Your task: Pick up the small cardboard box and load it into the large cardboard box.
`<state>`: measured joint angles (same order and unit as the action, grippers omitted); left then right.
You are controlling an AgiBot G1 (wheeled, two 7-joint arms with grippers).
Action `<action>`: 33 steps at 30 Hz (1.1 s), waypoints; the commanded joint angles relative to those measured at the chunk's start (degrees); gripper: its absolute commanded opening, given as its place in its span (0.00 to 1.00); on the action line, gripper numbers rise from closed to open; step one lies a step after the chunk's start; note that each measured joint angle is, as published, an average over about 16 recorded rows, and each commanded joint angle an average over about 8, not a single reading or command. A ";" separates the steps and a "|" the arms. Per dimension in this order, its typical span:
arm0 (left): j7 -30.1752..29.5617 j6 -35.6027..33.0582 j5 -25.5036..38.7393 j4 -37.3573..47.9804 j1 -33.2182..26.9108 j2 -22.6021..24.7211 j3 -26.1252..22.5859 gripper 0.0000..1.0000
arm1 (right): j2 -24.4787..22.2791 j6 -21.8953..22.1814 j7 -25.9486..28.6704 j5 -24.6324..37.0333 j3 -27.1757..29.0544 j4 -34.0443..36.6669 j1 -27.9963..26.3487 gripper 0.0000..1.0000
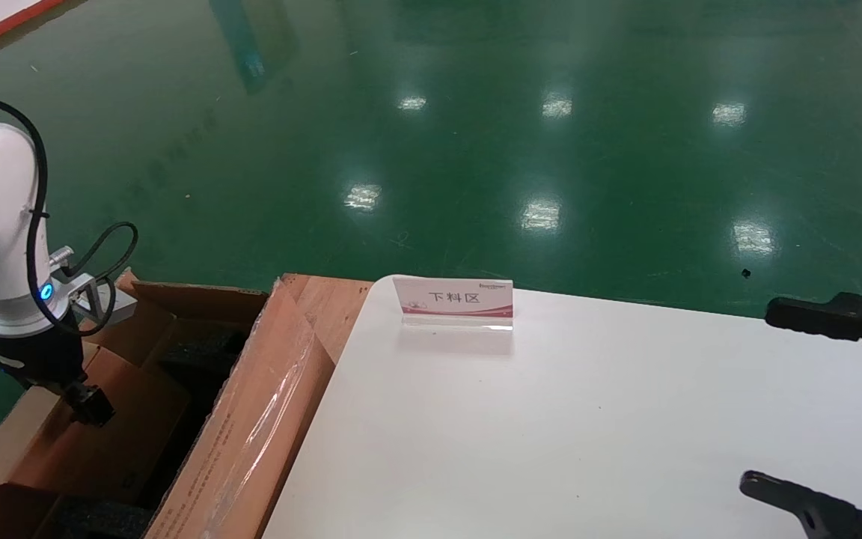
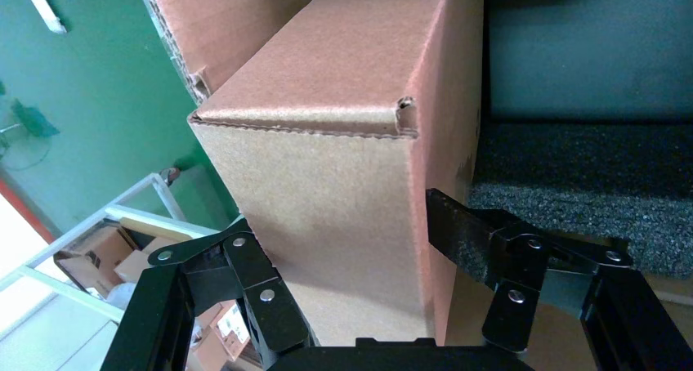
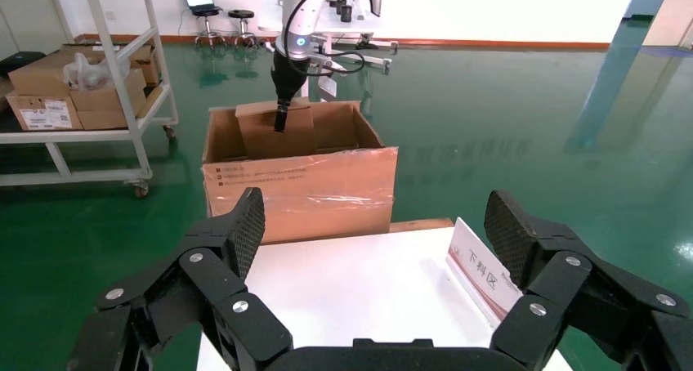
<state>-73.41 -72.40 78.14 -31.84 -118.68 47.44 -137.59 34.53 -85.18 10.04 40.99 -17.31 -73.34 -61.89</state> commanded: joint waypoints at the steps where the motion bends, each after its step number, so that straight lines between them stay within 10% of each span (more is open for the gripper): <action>1: 0.64 -0.07 -0.43 1.46 0.85 0.54 0.19 0.35 | 0.00 0.00 0.00 0.00 -0.01 0.00 0.00 1.00; 7: 1.52 -0.34 -1.21 3.55 1.82 1.33 0.59 1.00 | -0.01 0.01 -0.01 -0.01 -0.01 0.01 0.01 1.00; 33: 1.20 -0.29 -0.82 2.60 1.35 0.92 0.43 1.00 | -0.01 0.02 0.00 -0.02 -0.01 0.02 0.01 1.00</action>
<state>-72.21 -72.67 77.32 -29.22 -117.32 48.37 -137.16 34.52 -85.16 10.04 40.97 -17.33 -73.32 -61.89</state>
